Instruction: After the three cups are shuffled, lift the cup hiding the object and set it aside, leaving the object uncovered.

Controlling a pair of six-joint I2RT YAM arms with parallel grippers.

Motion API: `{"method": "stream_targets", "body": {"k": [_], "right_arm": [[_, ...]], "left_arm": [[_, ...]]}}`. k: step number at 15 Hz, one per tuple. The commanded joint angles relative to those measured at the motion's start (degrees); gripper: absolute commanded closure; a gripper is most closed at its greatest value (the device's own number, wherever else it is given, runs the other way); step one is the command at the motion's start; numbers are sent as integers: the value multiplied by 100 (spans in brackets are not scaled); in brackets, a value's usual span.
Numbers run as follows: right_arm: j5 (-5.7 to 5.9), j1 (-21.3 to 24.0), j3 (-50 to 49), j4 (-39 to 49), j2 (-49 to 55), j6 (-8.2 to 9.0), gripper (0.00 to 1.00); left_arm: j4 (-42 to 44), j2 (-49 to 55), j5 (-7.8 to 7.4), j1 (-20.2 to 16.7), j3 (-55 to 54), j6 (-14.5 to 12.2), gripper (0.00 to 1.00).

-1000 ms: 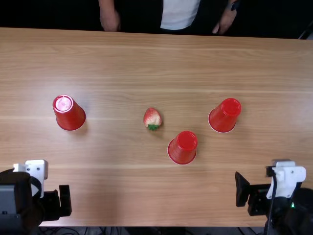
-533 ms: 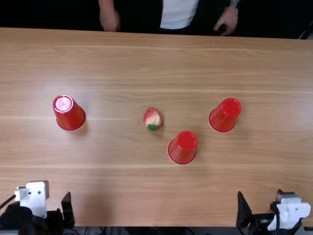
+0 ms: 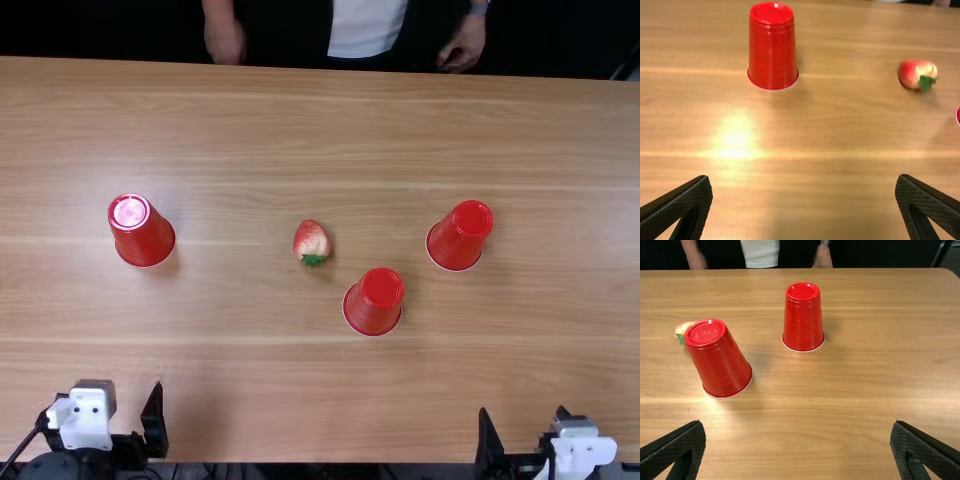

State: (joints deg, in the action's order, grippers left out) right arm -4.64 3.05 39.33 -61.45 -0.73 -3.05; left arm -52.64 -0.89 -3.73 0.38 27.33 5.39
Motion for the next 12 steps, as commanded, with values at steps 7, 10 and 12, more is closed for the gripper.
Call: {"method": "stream_targets", "body": {"k": [7,10,12], "right_arm": [[433,73,-1103,3217,73,-43,0],[412,73,-1727,4293,73,20,0],[370,73,-2386,5337,73,-1,0]], "left_arm": [[3355,89,-28,-12,-1353,41,0],[4115,89,67,-12,-1810,31,0],[4674,89,130,-12,-2136,41,0]]}}
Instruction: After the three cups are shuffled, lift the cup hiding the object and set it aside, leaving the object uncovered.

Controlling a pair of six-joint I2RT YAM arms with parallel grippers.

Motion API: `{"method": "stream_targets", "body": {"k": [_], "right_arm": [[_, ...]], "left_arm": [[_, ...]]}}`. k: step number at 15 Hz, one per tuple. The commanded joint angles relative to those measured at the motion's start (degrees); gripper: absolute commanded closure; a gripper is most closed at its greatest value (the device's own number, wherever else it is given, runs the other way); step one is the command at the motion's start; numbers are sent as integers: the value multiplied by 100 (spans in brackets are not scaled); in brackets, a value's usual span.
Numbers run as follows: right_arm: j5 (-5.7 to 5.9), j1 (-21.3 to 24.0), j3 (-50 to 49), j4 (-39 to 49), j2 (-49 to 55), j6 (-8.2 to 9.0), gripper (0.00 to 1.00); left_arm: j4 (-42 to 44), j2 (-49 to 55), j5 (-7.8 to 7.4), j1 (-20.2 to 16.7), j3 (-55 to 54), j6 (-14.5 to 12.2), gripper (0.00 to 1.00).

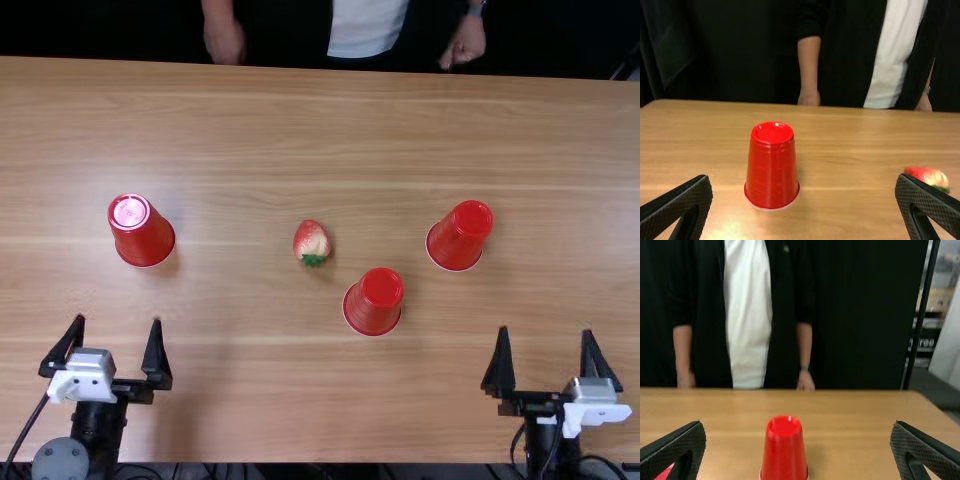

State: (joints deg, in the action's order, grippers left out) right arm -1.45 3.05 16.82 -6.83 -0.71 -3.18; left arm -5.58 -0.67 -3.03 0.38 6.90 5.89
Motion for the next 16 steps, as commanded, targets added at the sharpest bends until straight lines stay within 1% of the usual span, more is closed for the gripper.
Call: {"method": "stream_targets", "body": {"k": [1,2,3,5,7,10,13,15,16], "right_arm": [[40,73,-416,434,71,-19,0],[29,64,-680,835,71,-19,0],[29,64,-961,1035,71,-19,0],[40,64,-1330,1057,71,-19,0],[40,55,-1462,1035,71,-19,0],[19,64,-1568,1078,71,-9,0],[61,64,-1568,1078,71,33,0],[61,64,-1568,1078,71,33,0],[61,64,-1568,1078,71,33,0]], "left_arm": [[189,67,28,-12,-312,-9,0],[369,67,-3,-3,-487,-20,0],[485,67,-3,-12,-610,-30,0],[495,67,-3,-3,-690,-83,0],[189,67,18,-3,-690,-93,0],[189,67,-3,-3,-690,-93,0],[168,67,-3,-3,-690,-30,0],[158,67,28,-3,-690,-30,0],[158,67,18,-3,-690,-20,0]]}}
